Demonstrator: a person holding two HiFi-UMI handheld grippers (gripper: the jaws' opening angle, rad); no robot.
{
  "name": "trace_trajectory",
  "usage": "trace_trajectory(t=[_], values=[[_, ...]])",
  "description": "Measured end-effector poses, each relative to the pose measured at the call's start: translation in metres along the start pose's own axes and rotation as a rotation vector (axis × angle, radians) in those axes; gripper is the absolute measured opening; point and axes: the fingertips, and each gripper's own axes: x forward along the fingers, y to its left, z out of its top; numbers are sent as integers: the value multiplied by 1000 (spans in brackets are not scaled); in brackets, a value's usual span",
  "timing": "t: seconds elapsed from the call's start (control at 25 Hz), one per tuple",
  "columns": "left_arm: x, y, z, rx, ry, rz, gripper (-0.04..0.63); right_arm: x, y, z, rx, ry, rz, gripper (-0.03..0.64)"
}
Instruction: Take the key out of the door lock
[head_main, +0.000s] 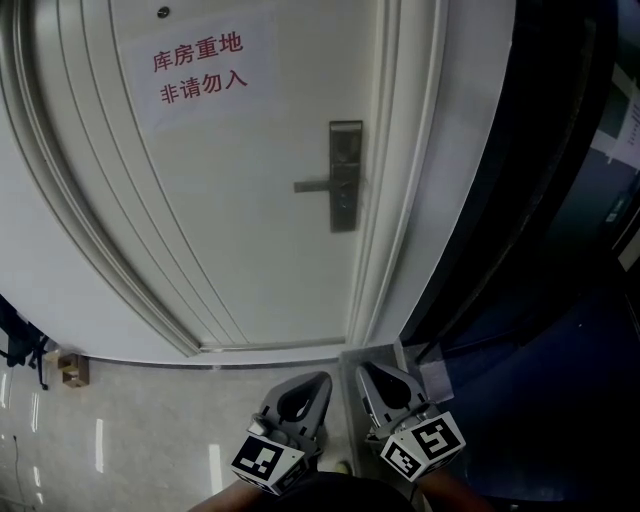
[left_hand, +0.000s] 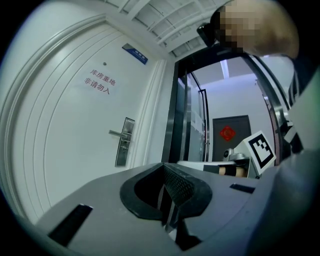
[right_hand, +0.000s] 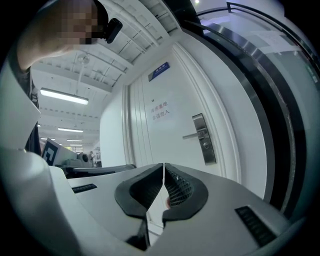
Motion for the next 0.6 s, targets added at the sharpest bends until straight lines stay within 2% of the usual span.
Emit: trace_trajectory(t=[0.24, 0.44, 0.6], values=[[40, 45, 7, 10, -1, -37, 6, 65, -33, 6, -46, -7, -37, 15], [73, 80, 19, 3, -17, -86, 6, 134, -78, 22, -73, -25, -130, 18], [96, 105, 15, -5, 12, -112, 6, 182, -115, 25, -81, -33, -194, 79]])
